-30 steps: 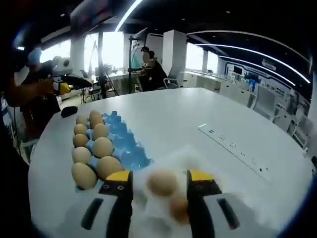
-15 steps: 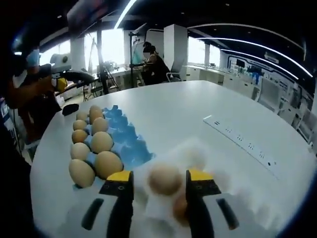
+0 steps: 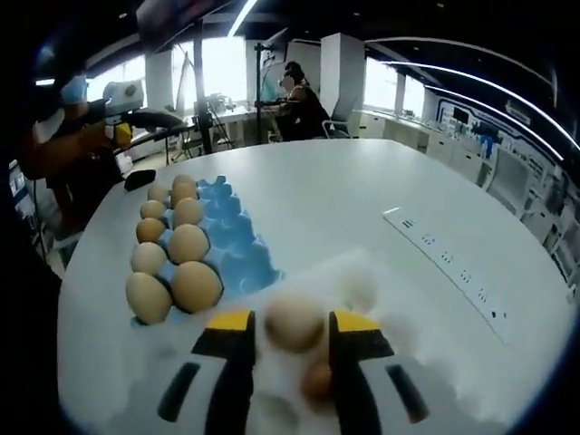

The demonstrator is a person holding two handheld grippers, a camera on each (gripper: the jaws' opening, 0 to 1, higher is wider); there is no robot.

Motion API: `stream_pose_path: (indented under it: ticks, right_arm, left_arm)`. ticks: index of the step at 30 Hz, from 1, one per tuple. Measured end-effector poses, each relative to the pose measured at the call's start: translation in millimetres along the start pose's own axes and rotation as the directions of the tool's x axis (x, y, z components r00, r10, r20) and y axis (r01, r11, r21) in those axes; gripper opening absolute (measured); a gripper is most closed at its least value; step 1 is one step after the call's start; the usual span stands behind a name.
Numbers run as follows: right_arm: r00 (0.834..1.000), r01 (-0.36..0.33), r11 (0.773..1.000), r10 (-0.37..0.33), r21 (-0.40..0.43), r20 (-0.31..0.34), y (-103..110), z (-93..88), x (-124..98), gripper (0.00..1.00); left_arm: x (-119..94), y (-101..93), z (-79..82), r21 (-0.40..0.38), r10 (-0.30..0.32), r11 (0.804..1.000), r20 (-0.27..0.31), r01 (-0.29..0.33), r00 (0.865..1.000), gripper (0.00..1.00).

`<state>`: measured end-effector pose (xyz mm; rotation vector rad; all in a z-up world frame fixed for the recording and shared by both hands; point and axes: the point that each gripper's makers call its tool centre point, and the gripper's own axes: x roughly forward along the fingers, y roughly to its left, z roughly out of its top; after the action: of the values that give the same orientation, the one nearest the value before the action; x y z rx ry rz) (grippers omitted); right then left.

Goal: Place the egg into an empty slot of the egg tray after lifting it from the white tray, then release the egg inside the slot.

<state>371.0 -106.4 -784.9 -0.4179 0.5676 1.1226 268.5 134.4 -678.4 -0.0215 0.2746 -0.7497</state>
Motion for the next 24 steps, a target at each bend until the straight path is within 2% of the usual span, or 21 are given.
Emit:
stream_pose_path:
  ticks: [2, 6, 17, 21, 24]
  right_arm:
    - [1.000, -0.021, 1.000, 0.021, 0.003, -0.011, 2, -0.8, 1, 0.30]
    - [1.000, -0.006, 0.999, 0.006, -0.043, -0.011, -2, -1.7, 1, 0.25]
    - [0.999, 0.033, 0.999, -0.033, -0.017, 0.006, 0, 1.8, -3, 0.24]
    - [0.999, 0.037, 0.998, -0.036, -0.049, 0.011, 2, 7.2, -9, 0.24]
    - [0.999, 0.038, 0.999, -0.036, -0.037, 0.037, 2, 15.2, -16, 0.23]
  left_arm:
    - [0, -0.1, -1.3, 0.002, 0.000, 1.000, -0.006, 0.000, 1.000, 0.56]
    - [-2, -1.3, 3.3, 0.032, 0.000, 0.999, 0.014, -0.001, 1.000, 0.53]
    - [1, 0.1, 3.9, 0.021, 0.005, 1.000, 0.016, -0.005, 1.000, 0.55]
    - [0, 0.3, 4.5, 0.024, 0.007, 1.000, 0.018, -0.007, 1.000, 0.54]
    - [0, 0.8, 3.4, 0.024, 0.010, 1.000, 0.013, -0.010, 1.000, 0.54]
